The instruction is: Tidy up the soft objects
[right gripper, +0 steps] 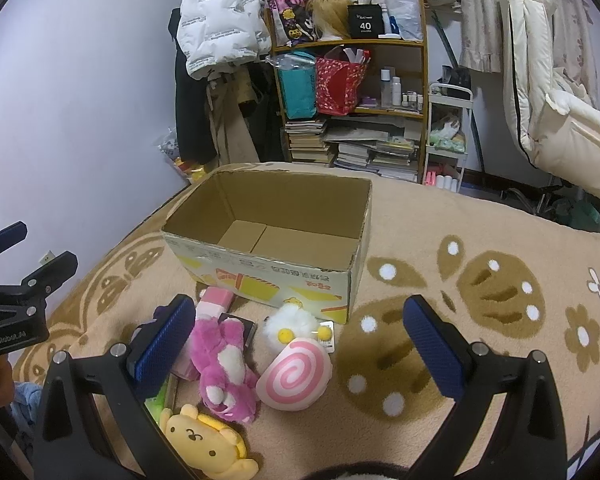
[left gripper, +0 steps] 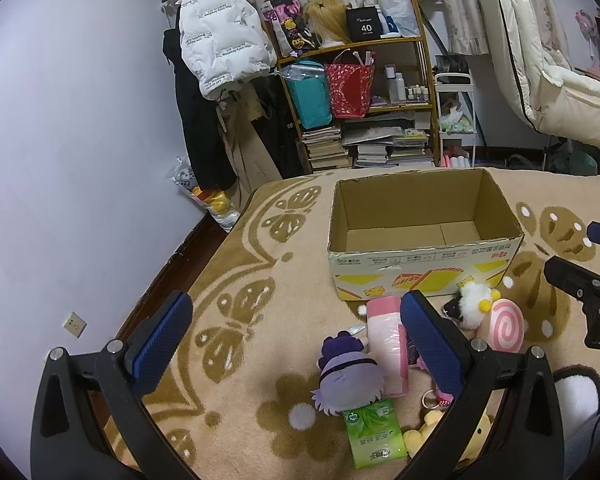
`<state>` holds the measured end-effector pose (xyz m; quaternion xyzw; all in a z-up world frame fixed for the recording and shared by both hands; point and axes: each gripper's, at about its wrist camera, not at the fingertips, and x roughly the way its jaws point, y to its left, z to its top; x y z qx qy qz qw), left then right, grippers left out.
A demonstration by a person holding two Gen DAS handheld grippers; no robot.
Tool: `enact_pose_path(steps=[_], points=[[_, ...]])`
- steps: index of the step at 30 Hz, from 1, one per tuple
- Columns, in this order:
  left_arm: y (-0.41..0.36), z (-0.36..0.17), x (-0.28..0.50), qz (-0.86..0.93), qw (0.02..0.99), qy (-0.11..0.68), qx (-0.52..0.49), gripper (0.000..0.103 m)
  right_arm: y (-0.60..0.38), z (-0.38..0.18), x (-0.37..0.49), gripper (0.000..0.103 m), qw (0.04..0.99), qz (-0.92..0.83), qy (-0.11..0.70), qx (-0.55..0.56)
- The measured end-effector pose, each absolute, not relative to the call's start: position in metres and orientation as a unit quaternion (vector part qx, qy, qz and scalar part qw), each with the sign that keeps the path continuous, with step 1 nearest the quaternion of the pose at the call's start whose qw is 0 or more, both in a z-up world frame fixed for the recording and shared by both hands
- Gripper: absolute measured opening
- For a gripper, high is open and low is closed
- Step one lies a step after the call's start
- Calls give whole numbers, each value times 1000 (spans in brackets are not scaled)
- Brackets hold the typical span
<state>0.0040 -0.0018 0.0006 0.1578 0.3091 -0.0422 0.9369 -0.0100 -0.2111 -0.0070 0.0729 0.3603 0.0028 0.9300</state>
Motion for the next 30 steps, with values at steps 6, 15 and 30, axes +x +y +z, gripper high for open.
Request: enact_pose_path(steps=[6, 15, 30], points=[[0, 0, 4, -40, 937, 310, 154, 103, -211, -7, -10, 103, 930, 2, 359, 73], [-1, 0, 3, -42, 939, 306, 152, 103, -210, -10, -9, 103, 929, 5, 363, 73], [-4, -2, 1, -45, 937, 308, 160, 103, -208, -17, -8, 103, 926, 9, 372, 69]])
